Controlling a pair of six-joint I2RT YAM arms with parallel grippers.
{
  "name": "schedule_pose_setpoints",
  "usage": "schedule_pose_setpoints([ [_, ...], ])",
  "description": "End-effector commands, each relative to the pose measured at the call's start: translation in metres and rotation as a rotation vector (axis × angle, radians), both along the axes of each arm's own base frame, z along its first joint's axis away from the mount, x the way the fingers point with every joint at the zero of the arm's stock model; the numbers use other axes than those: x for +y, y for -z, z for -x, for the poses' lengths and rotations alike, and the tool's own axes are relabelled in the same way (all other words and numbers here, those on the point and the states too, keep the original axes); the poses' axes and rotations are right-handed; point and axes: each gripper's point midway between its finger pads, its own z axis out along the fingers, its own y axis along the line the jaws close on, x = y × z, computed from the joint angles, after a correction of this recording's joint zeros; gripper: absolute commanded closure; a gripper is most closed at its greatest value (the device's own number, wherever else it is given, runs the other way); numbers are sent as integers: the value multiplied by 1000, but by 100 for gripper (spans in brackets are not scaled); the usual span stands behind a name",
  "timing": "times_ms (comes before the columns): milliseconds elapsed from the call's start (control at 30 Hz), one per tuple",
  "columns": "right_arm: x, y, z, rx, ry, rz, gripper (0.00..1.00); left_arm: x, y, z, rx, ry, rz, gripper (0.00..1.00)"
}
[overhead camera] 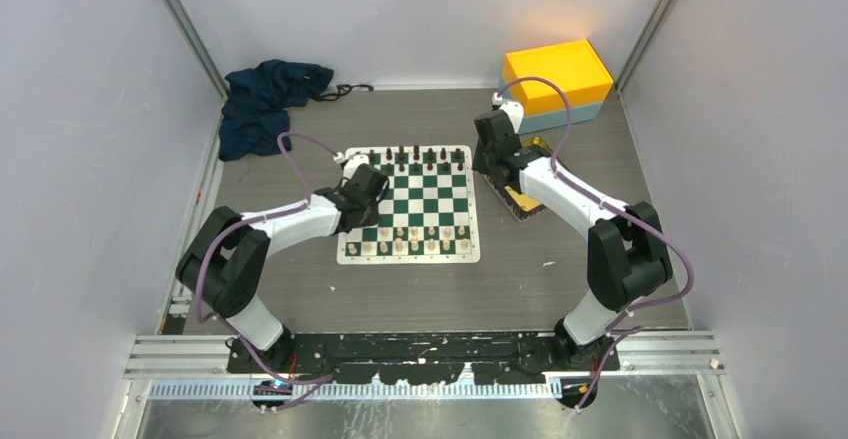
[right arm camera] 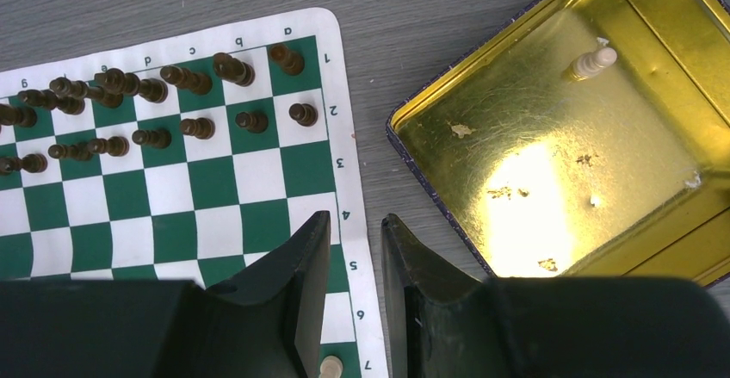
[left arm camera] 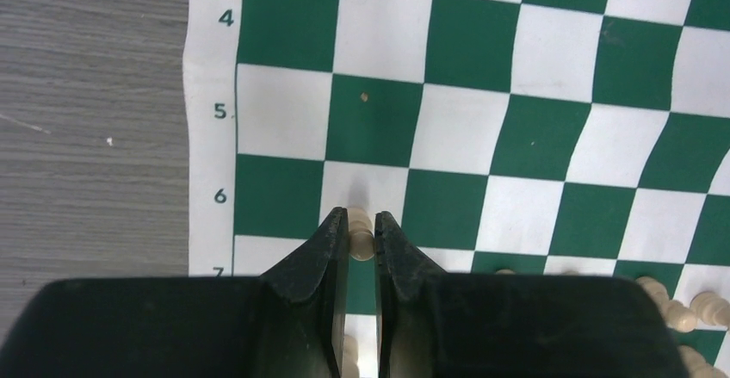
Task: Set up the chess pieces on the board
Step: Adjust the chess piece on the chessboard.
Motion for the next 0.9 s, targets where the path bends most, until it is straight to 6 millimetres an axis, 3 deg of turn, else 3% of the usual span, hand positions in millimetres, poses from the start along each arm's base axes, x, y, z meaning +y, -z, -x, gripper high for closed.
schedule_pose_setpoints([
  [0, 0, -21, -4, -62, 2, -30, 66, 8, -18, 5, -35, -18, 18, 99],
  [500, -4, -26, 4, -68, 6, -33, 66, 2, -13, 24, -5, 1, 96, 100],
  [867, -5, -26, 6, -67, 5, -30, 66, -8, -17, 26, -13, 21, 136, 100],
])
